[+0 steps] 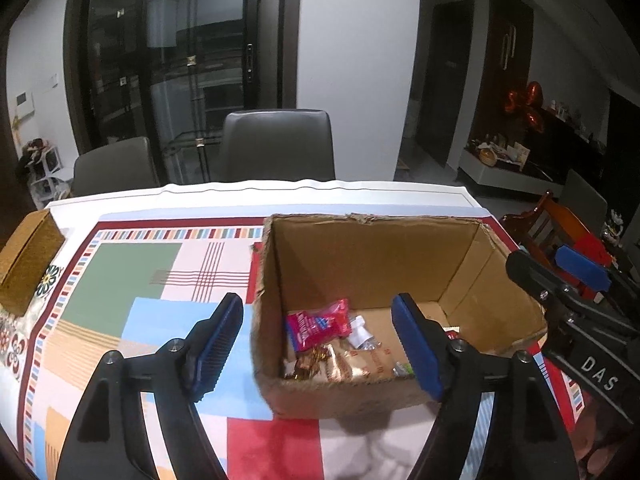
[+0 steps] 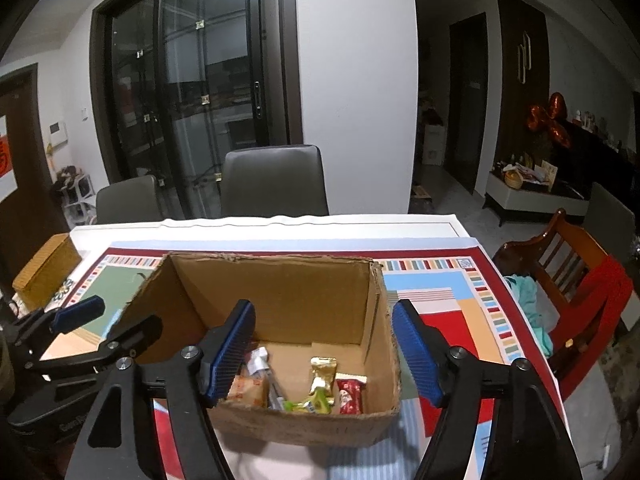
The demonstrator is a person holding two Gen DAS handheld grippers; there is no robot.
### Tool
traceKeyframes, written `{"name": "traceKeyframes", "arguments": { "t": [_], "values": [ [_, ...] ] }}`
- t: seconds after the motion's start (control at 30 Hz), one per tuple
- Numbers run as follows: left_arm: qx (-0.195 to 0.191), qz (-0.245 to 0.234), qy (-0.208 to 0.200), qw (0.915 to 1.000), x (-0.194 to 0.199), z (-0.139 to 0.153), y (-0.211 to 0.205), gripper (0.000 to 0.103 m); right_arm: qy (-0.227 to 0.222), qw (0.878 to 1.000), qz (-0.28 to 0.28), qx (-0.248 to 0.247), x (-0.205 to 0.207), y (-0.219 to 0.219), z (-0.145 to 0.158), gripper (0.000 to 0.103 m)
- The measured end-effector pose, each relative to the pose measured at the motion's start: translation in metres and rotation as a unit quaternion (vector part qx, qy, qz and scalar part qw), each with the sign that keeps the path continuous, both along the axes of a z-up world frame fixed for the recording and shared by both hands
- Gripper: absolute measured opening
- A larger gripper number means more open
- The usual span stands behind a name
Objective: Organize snacks
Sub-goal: 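Withdraw both open tools toward the clear candy and yellow snack packet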
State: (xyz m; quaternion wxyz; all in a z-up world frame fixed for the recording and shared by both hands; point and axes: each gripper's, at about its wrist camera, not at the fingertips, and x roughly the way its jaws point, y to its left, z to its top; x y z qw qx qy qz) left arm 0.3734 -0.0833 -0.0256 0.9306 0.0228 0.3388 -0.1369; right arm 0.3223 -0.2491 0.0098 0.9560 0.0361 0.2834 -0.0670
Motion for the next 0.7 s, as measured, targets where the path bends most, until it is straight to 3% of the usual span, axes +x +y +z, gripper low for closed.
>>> {"name": "traceKeyframes", "arguments": {
  "t": [0.7],
  "values": [
    [0.003,0.025,-0.008,0.9996,-0.058,0.005,0.027,0.077,-0.018,1.0,-0.009,0.009,-0.056,0.014,0.016,0.072]
  ]
}}
